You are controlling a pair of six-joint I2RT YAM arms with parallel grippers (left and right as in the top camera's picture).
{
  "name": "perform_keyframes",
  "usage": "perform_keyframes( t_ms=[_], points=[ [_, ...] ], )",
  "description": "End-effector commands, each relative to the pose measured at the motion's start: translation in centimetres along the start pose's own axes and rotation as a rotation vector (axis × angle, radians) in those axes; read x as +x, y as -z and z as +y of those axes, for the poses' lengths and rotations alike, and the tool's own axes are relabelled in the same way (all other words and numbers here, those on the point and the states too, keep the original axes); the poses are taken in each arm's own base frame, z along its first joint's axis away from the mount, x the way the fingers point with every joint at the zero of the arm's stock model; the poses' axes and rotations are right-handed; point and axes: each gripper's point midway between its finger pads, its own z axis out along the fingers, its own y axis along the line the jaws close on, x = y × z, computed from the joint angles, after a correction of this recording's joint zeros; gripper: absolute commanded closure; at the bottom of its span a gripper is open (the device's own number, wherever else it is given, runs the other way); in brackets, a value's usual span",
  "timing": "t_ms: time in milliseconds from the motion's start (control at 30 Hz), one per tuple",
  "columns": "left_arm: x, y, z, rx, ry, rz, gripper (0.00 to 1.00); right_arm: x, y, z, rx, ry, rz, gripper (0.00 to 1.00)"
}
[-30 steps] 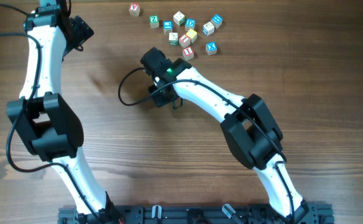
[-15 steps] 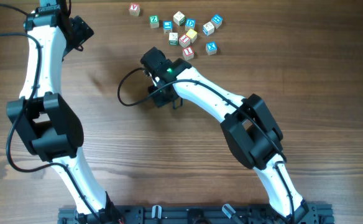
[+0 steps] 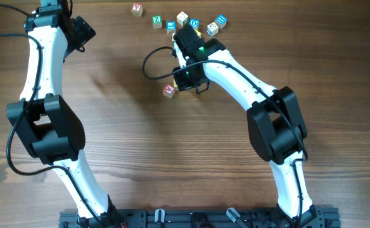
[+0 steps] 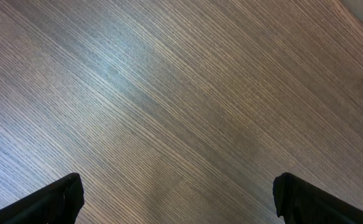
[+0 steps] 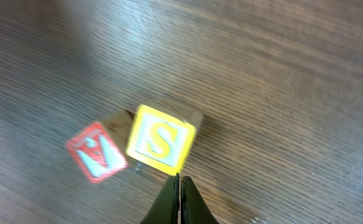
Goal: Form a circle
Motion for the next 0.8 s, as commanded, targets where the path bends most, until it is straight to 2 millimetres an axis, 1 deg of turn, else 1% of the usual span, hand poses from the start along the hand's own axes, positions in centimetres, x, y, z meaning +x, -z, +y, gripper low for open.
perform_keyframes(
  t_ms=[0,100,200,433,567,767],
  points=[
    [-0.5,0.4,0.1,-0.004,-0.002,-0.017,0.00,1.9,-0.4,0.9,-0.035,0.017,0.041,0.96],
    [-0.5,0.4,0.1,-0.004,-0.002,-0.017,0.00,3.6,-1.5,1.1,-0.055,0.010,0.083,0.96],
    [-0.5,0.4,0.1,-0.004,-0.002,-0.017,0.00,4.2,-2.0,1.5,-0.087,0.009,0.097,0.96],
    [-0.5,0.4,0.1,-0.004,-0.002,-0.017,0.00,3.0,-2.1,1.9,-0.100,0.003,0.046,0.96],
    [-0.5,0.4,0.1,-0.004,-0.002,-0.017,0.00,2.3,-2.0,2.8,-0.146,0.012,0.023,0.96],
    [-0.5,0.4,0.1,-0.004,-0.002,-0.017,0.00,2.2,-2.0,2.9,-0.150,0.014,0.015,0.96]
  ],
)
